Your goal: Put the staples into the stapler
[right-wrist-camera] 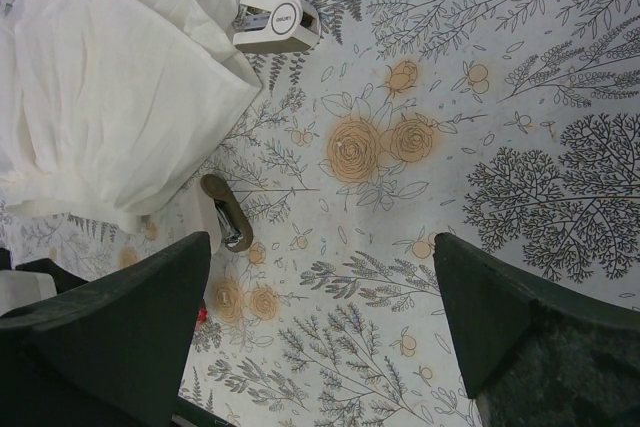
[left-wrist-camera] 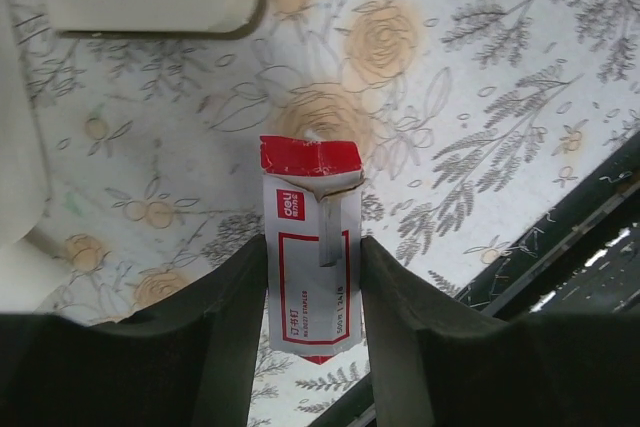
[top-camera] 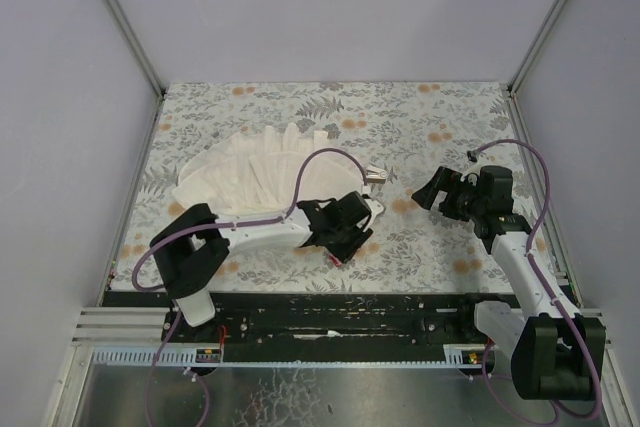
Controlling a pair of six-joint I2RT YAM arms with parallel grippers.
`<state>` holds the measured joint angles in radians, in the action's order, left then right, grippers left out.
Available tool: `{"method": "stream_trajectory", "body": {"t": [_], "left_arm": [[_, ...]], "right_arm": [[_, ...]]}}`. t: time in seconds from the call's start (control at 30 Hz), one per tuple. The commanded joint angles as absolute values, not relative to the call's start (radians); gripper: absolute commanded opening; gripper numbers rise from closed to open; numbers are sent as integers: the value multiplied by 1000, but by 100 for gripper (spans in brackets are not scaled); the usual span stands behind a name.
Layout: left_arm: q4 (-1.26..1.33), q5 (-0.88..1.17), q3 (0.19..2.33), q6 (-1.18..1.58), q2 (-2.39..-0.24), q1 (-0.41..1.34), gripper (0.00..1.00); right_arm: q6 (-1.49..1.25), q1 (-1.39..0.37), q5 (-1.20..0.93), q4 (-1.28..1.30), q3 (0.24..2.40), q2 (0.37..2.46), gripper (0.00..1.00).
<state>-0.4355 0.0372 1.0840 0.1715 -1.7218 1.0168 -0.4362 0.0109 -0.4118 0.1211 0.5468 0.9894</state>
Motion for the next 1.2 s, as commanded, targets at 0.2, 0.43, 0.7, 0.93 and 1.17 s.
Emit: {"method": "stream_trajectory", "body": {"t": [0.2, 0.43, 0.7, 0.93, 1.17], "left_arm": [[-458, 5, 1135, 119, -1748, 1095, 46], [-493, -70, 1174, 162, -1639, 1078, 77], [-623, -190, 1303, 278, -1546, 748, 77], [-609, -178, 1445, 382, -1682, 278, 66], [-572, -232, 1688, 400, -1937, 53, 57]], "right_arm": [[-421, 5, -423, 87, 565, 963, 99], [-422, 5, -425, 98, 566, 944, 99], [-422, 5, -443, 92, 565, 938, 99], [-425, 5, -445, 84, 563, 931, 99], [-423, 5, -439, 93, 566, 925, 99]]}}
